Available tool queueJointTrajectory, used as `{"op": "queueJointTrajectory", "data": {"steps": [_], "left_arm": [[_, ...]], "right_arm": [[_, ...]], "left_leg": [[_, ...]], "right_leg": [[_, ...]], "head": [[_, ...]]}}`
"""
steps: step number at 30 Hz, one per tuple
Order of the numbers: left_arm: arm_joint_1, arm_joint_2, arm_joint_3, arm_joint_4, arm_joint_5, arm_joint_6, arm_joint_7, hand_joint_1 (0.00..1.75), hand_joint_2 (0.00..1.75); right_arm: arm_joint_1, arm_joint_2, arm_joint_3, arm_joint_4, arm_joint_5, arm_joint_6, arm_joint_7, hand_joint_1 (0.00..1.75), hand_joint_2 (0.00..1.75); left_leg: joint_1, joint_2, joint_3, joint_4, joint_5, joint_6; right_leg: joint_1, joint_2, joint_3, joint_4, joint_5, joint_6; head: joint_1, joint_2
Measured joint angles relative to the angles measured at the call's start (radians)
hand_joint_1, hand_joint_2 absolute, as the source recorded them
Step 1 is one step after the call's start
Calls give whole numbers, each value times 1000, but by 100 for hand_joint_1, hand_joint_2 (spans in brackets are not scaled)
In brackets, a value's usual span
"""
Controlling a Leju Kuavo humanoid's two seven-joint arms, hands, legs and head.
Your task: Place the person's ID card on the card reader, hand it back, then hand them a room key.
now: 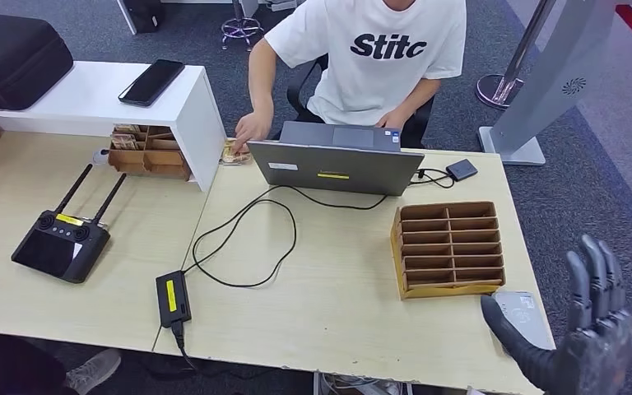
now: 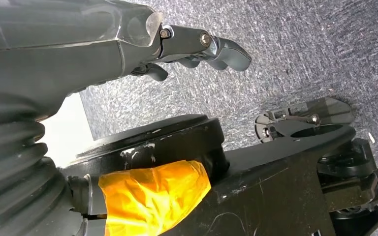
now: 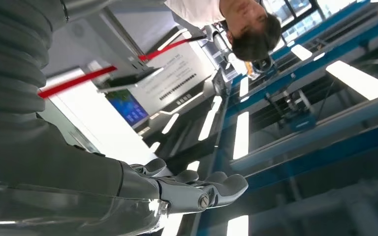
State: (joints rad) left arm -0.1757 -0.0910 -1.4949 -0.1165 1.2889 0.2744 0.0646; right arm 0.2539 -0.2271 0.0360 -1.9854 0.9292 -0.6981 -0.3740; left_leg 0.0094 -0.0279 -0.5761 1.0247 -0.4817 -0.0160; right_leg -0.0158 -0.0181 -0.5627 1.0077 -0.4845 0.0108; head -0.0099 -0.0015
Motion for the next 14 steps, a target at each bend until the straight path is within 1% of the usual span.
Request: {"op": "queueJointTrajectory", "data": {"steps": [2,4,7,8,10,13,14], "left_arm": [[2,-3,2,0,9,6,-7,0,175],[5,-4,4,0,16,10,-16,0,175],[7,-6,8,1,24,16,-25,0,175],[8,-6,9,1,25,18,-27,0,175],[9,-7,10,1,27,20,-30,0,175],[9,-9,10,1,27,23,-29,0,175],[9,-9,10,1,27,23,-29,0,175]], "right_arm": [[68,69,-56,-59,-117,0,-56,0,175],[120,132,-109,-105,-269,8,-99,0,175],[154,206,-186,-134,-528,73,-153,0,175],[155,231,-219,-135,-593,107,-171,0,175],[145,284,-302,-129,-684,191,-205,0,175],[98,351,-446,-89,-775,308,-213,0,175],[88,360,-471,-80,-789,324,-210,0,175]], "left_leg": [[0,0,1,0,0,0],[0,1,1,0,0,-1],[0,3,2,-1,0,-1],[0,4,3,-1,0,-1],[0,5,3,-1,0,-1],[0,5,4,0,0,0],[0,5,4,0,0,0]], "right_leg": [[0,0,0,0,-1,-1],[0,1,1,1,-1,-1],[0,4,1,1,-1,-1],[0,4,1,1,-1,-1],[0,5,1,1,0,-1],[0,5,1,1,0,-2],[0,5,2,1,0,-2]], "head": [[0,0],[0,0],[0,0],[0,0],[0,0],[0,0],[0,0]]}}
